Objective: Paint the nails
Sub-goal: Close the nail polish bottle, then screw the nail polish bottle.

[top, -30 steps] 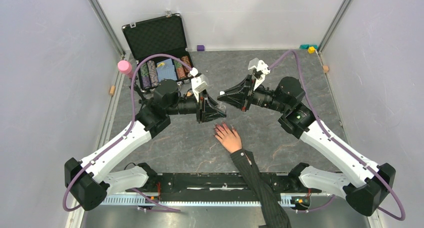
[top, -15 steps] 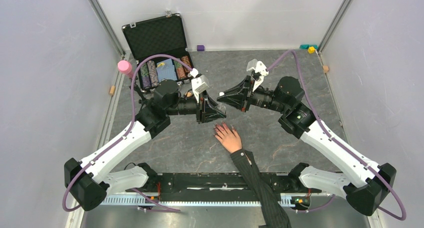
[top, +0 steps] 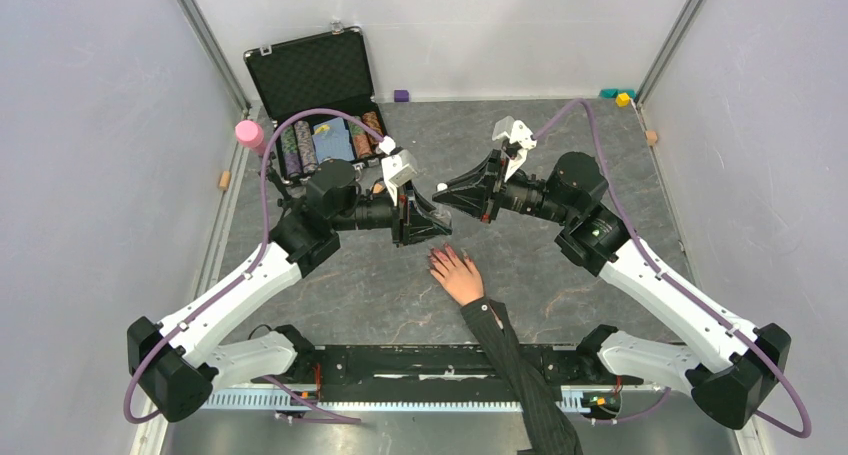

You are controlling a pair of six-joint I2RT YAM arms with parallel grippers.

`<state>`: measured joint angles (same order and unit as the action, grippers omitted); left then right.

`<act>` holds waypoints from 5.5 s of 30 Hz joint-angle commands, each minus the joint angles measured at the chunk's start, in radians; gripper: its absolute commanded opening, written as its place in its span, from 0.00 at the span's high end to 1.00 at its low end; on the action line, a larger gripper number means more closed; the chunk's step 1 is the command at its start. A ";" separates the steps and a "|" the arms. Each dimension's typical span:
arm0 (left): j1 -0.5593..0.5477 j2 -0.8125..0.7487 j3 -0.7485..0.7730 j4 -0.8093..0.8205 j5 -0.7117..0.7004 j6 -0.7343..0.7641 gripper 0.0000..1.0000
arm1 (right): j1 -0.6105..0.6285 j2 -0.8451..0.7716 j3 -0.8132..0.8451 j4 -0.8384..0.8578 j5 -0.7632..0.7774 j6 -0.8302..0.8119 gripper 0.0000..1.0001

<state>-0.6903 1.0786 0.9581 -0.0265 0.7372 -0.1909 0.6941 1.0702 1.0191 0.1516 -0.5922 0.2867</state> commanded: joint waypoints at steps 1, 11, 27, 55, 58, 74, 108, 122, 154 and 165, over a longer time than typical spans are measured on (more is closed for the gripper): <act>-0.004 -0.031 0.008 0.044 -0.014 0.039 0.98 | 0.008 0.000 0.016 -0.021 -0.029 0.014 1.00; -0.003 -0.040 0.008 0.031 -0.036 0.053 0.98 | 0.009 0.004 0.012 -0.061 -0.031 0.004 1.00; -0.003 -0.078 -0.010 0.034 -0.162 0.065 0.98 | 0.042 0.027 -0.014 -0.125 0.008 -0.092 1.00; -0.003 -0.117 -0.034 -0.018 -0.564 0.071 0.98 | 0.319 0.200 0.054 -0.211 0.626 0.046 1.00; -0.004 -0.119 -0.035 -0.019 -0.565 0.071 0.98 | 0.347 0.217 0.074 -0.192 0.638 0.047 1.00; -0.004 -0.118 -0.020 -0.038 -0.525 0.097 0.98 | 0.357 0.149 0.124 -0.244 0.750 -0.029 0.66; 0.020 -0.053 0.060 -0.055 0.060 0.077 0.98 | -0.023 -0.109 -0.029 -0.007 0.109 -0.089 0.24; 0.020 -0.013 0.062 0.053 0.312 -0.033 0.98 | -0.022 -0.060 -0.094 0.416 -0.264 0.173 0.31; 0.020 -0.014 0.070 -0.013 0.222 0.011 0.98 | -0.021 0.021 -0.081 0.292 -0.312 0.171 0.69; 0.021 -0.031 0.074 -0.081 -0.002 0.060 0.98 | -0.022 0.011 -0.097 0.248 -0.310 0.137 1.00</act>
<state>-0.6758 1.0672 0.9955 -0.0895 0.8745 -0.1726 0.6674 1.0954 0.9211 0.3954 -0.8673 0.4343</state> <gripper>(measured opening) 0.335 0.153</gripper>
